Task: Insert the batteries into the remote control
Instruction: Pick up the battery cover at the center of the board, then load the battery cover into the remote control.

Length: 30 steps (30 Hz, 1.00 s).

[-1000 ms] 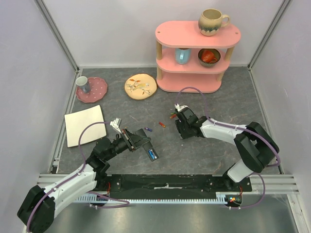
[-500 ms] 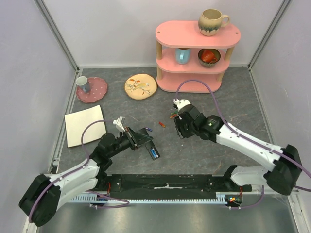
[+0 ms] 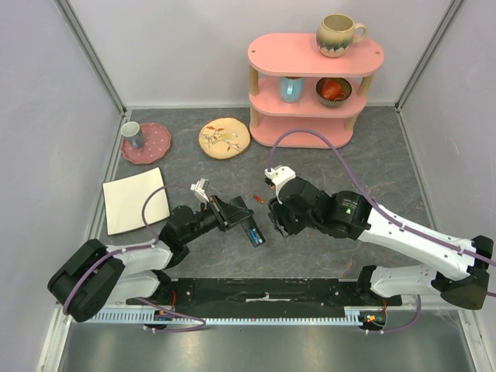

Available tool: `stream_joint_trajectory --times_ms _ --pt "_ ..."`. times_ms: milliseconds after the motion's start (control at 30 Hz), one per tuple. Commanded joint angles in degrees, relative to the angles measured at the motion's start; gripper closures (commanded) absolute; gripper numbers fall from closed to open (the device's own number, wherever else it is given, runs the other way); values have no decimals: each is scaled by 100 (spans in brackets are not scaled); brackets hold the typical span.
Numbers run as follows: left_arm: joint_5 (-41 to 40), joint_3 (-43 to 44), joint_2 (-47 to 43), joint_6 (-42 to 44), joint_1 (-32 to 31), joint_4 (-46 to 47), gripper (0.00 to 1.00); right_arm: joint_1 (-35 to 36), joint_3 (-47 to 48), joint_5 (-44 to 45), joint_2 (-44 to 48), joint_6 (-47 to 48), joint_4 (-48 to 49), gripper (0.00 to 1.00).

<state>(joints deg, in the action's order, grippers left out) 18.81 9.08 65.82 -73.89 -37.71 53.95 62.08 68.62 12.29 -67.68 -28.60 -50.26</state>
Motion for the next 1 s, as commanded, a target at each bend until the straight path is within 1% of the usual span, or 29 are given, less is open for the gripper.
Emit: stream_joint_trajectory --times_ms 0,200,300,567,700,967 --pt "-290 287 422 -266 -166 1423 98 224 318 -52 -149 -225 -142 73" --pt "-378 480 1186 -538 -333 2311 98 523 521 19 -430 -330 -133 73" --pt "-395 507 1407 -679 -351 2505 98 664 617 98 -571 -348 -168 73" --pt "-483 498 1381 -688 -368 2392 98 796 697 299 -852 -313 -361 74" --pt "-492 489 1354 -697 -386 2357 98 805 679 537 -957 -295 -441 74" --pt "-545 428 1222 -653 -412 2102 98 805 697 581 -1054 -287 -371 74"
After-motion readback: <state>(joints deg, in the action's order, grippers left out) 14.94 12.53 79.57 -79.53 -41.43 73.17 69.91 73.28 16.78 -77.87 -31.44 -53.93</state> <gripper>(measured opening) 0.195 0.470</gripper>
